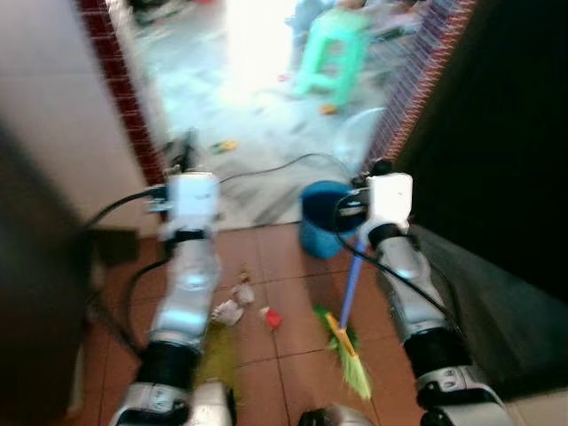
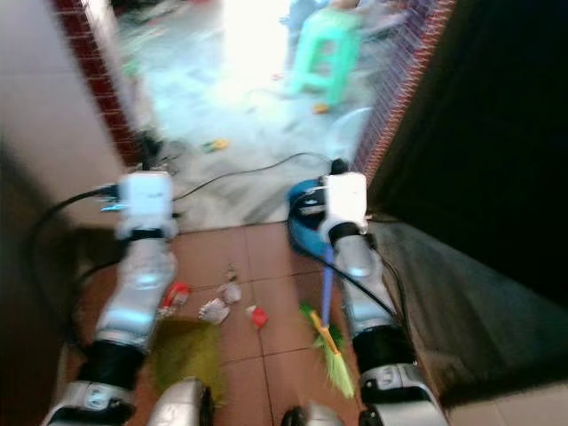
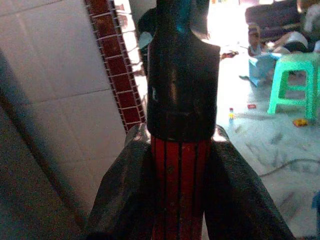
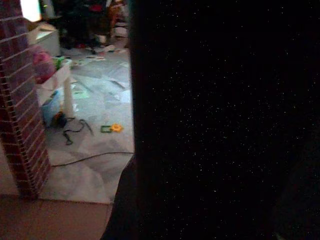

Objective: Sweep floor

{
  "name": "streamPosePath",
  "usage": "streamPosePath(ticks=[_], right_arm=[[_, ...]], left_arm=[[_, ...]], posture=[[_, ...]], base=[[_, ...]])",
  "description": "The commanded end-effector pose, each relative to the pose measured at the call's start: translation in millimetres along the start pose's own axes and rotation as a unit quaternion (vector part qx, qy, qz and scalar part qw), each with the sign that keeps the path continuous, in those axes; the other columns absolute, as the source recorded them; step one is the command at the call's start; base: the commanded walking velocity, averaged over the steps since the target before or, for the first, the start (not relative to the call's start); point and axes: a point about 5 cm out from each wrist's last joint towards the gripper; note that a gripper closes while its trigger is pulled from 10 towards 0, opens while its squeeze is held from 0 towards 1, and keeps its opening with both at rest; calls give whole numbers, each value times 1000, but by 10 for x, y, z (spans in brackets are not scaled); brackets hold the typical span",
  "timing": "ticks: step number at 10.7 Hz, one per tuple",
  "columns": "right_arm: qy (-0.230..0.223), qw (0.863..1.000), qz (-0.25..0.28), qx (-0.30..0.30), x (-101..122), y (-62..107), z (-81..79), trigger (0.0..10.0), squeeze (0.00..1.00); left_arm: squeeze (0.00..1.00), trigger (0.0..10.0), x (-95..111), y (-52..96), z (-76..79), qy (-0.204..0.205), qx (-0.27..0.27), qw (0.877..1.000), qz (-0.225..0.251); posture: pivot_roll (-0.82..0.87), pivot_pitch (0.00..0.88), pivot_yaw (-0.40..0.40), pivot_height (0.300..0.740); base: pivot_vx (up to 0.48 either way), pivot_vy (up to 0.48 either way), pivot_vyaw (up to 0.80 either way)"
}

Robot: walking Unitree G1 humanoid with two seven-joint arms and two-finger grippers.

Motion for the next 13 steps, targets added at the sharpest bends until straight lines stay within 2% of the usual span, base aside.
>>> streamPosePath(ticks=[1,4,6,7,9,11,13], right_arm=[[-1,1000,9,7,53,-34,-34,10000,0],[-7,1000,16,6,76,-43,-59,10000,0],[-12,1000,8,-15,4,-26,-24,10000,0],[-15,1000,3,-20,-25,-30,-32,10000,0],[-23,999,19,-17,61,-84,-114,10000,0],[-24,999,19,-19,46,-80,-119,10000,0],[-15,999,20,-34,43,-69,-49,10000,0]], left_arm=[[0,10000,59,-37,-49,0,4,1000,20],[0,10000,42,-35,-99,12,1,1000,15],[0,10000,-44,6,-145,40,5,999,-2],[0,10000,-58,6,-152,38,0,999,-3],[0,10000,-46,-1,-163,46,-16,999,-6],[0,10000,-32,21,-102,64,-42,997,-9],[0,10000,8,44,-73,84,-64,994,-5]], posture=[[30,57,-59,740],[36,48,-55,740],[41,22,-54,740],[44,13,-48,740],[48,12,-26,740],[45,20,-28,740],[36,30,-30,740]], base=[[0,0,800],[0,0,794],[0,0,794],[0,0,794],[0,0,794],[0,0,794],[0,0,0]])
Point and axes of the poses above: a point about 5 cm out from each wrist's last joint towards the gripper, its own y axis pointing back from the gripper into the wrist, its own x axis along the axis of the wrist's last joint, z = x × y, and after that the axes turned 1 degree about y, right-handed
